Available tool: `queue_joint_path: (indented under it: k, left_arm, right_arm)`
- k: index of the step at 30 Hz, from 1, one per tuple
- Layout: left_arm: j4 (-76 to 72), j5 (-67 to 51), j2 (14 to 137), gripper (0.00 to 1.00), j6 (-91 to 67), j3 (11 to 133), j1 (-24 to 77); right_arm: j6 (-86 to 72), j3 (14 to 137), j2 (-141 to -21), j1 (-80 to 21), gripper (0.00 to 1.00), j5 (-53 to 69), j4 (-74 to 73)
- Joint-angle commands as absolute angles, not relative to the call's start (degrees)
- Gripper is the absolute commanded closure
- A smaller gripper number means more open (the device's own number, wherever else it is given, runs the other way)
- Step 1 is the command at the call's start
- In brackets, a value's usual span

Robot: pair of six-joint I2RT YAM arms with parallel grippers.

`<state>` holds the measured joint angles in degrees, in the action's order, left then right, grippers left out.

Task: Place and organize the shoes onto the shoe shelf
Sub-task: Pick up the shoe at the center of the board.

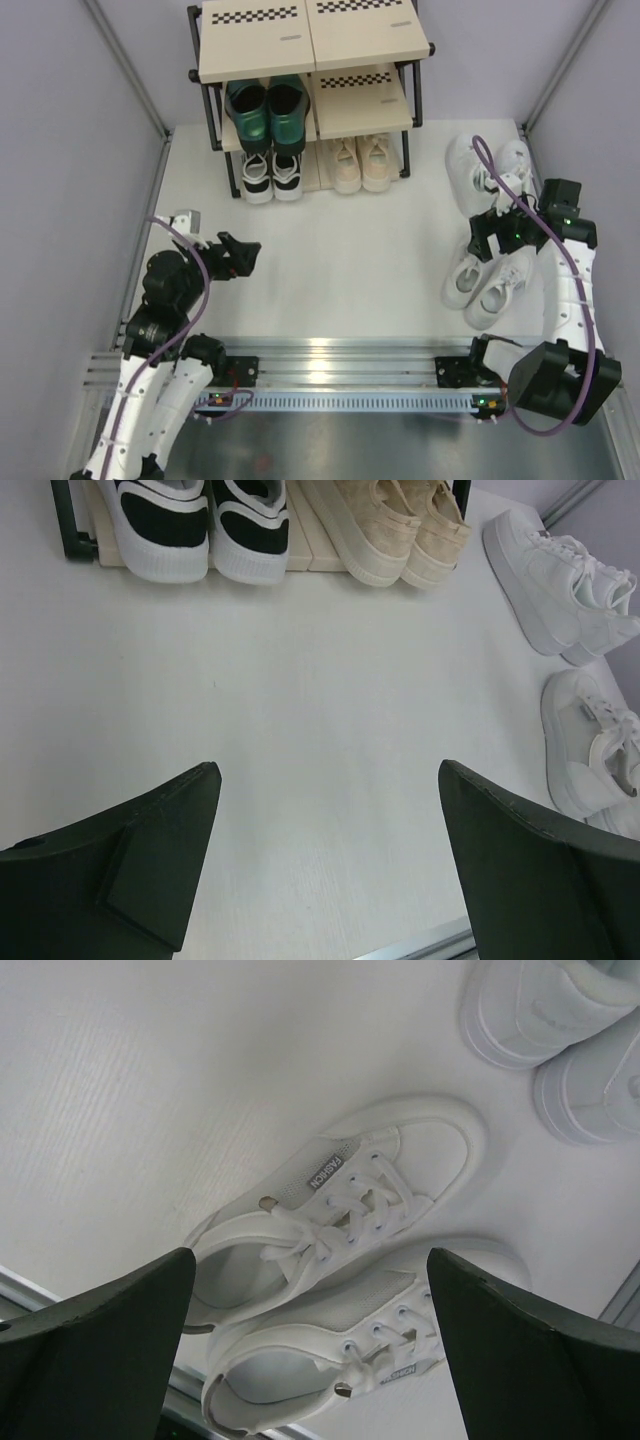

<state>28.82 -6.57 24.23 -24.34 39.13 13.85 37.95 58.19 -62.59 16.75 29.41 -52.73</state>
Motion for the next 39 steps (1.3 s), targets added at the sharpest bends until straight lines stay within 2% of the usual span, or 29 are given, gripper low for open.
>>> queue_joint_path:
  k: [1, 8, 16, 21, 26, 28, 29, 32, 33, 35, 36, 39]
  left_arm:
    - [28.82, -7.47, 21.01, 0.05, -28.47, 37.18, 13.71]
    - [28.04, -9.05, 20.39, 0.05, -34.44, 33.75, 13.71]
    - [20.57, -17.48, 21.36, 0.06, -45.16, 24.71, 13.71]
    - [17.24, -21.7, 22.5, 0.07, -47.37, 20.83, 13.71]
    - [15.91, -26.71, 25.57, 0.07, -48.6, 20.04, 13.8]
    - [13.38, -28.47, 26.28, 0.07, -49.82, 19.51, 13.8]
    - [12.84, -29.87, 26.89, 0.07, -50.36, 19.34, 13.89]
    - [10.55, -31.37, 28.12, 0.07, -52.11, 18.9, 14.32]
    - [10.29, -31.46, 28.3, 0.07, -52.47, 18.9, 14.59]
    - [8.36, -31.73, 28.74, 0.07, -53.96, 18.2, 15.72]
    - [7.48, -31.47, 28.83, 0.07, -54.66, 17.85, 16.25]
    - [2.14, -30.5, 29.62, 0.07, -58.09, 16.0, 19.41]
  right_arm:
    - [37.88, 60.29, -62.84, 17.67, 0.01, 27.95, -54.05]
    - [38.76, 58.89, -63.02, 17.67, 0.01, 27.34, -54.93]
    - [42.97, 59.06, -63.28, 17.58, 0.01, 24.97, -60.64]
    - [40.7, 55.99, -66.09, 17.32, 0.01, 20.4, -57.58]
    - [35.17, 51.51, -69.77, 12.94, 0.08, 14.95, -50.37]
    - [33.23, 50.72, -71.36, 11.43, 0.21, 12.75, -47.13]
    - [31.92, 50.71, -72.59, 10.82, 0.31, 11.87, -46.24]
    - [30.41, 49.92, -73.56, 10.72, 0.47, 10.64, -43.25]
    - [30.32, 49.83, -73.74, 10.72, 0.62, 10.72, -42.81]
    - [30.85, 49.92, -73.74, 10.72, 0.81, 11.59, -42.28]
    - [31.2, 50.01, -72.87, 10.72, 1.0, 12.56, -42.36]
    - [35.06, 51.59, -68.49, 10.64, 1.0, 21.07, -44.64]
